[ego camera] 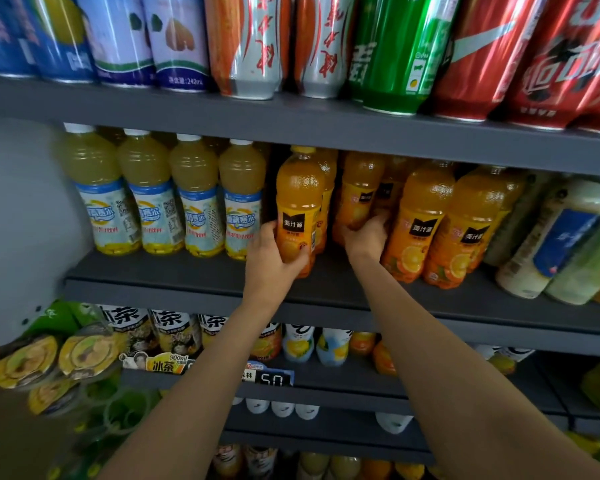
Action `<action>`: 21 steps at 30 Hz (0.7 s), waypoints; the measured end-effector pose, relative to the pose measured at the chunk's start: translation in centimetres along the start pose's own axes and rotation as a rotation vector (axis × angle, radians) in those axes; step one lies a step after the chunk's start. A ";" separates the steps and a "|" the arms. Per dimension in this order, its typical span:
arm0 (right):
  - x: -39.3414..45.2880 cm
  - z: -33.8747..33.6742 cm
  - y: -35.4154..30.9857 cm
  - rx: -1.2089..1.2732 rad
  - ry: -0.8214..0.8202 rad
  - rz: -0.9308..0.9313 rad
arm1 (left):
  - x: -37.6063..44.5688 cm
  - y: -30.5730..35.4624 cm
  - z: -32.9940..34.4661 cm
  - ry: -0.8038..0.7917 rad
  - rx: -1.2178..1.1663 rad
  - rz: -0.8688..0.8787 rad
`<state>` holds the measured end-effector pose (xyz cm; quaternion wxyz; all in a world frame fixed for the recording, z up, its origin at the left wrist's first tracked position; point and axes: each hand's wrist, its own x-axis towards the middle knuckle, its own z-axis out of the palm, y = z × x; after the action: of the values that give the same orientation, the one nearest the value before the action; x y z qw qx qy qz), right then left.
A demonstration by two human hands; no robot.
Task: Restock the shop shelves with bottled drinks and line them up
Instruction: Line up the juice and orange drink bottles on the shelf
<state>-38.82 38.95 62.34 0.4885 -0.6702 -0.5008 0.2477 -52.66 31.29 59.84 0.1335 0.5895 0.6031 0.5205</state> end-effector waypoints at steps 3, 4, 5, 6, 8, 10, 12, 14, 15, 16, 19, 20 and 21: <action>0.5 0.5 -0.1 -0.068 -0.020 -0.004 | 0.3 -0.2 -0.1 -0.018 -0.026 -0.001; 0.7 0.7 -0.2 -0.086 -0.015 -0.003 | 0.3 -0.3 -0.1 -0.021 -0.029 -0.002; 0.7 0.9 -0.3 -0.102 -0.003 -0.003 | 0.4 -0.3 -0.1 -0.023 -0.035 -0.003; 0.8 1.1 -0.4 -0.114 0.014 -0.005 | 0.4 -0.4 -0.2 -0.025 -0.042 -0.003; 0.8 1.6 -0.5 -0.120 0.041 -0.007 | 0.5 -0.5 -0.3 -0.045 -0.056 -0.009; 0.6 2.0 -0.4 -0.049 0.030 0.013 | 0.5 -0.6 -0.4 -0.069 -0.068 -0.022; 0.5 2.0 -0.1 0.072 -0.009 0.049 | 0.5 -0.6 -0.5 -0.084 -0.080 -0.032; 0.6 1.8 0.2 0.087 -0.026 0.048 | 0.5 -0.7 -0.5 -0.088 -0.085 -0.030; 0.8 1.7 0.4 0.043 -0.024 0.032 | 0.6 -0.7 -0.5 -0.085 -0.085 -0.027; 1.0 1.6 0.5 -0.015 -0.017 0.015 | 0.6 -0.8 -0.4 -0.082 -0.085 -0.023; 1.2 1.6 0.8 -0.109 -0.026 0.013 | 0.6 -0.9 -0.3 -0.083 -0.091 -0.021; 1.2 1.6 0.8 -0.105 -0.047 0.015 | 0.6 -0.9 -0.3 -0.085 -0.091 -0.017; 1.3 1.5 0.8 -0.073 -0.074 0.018 | 0.6 -0.9 -0.3 -0.087 -0.089 -0.012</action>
<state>-39.24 40.73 61.18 0.4426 -0.6824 -0.5212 0.2584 -53.60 31.88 59.52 0.1886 0.6016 0.5765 0.5198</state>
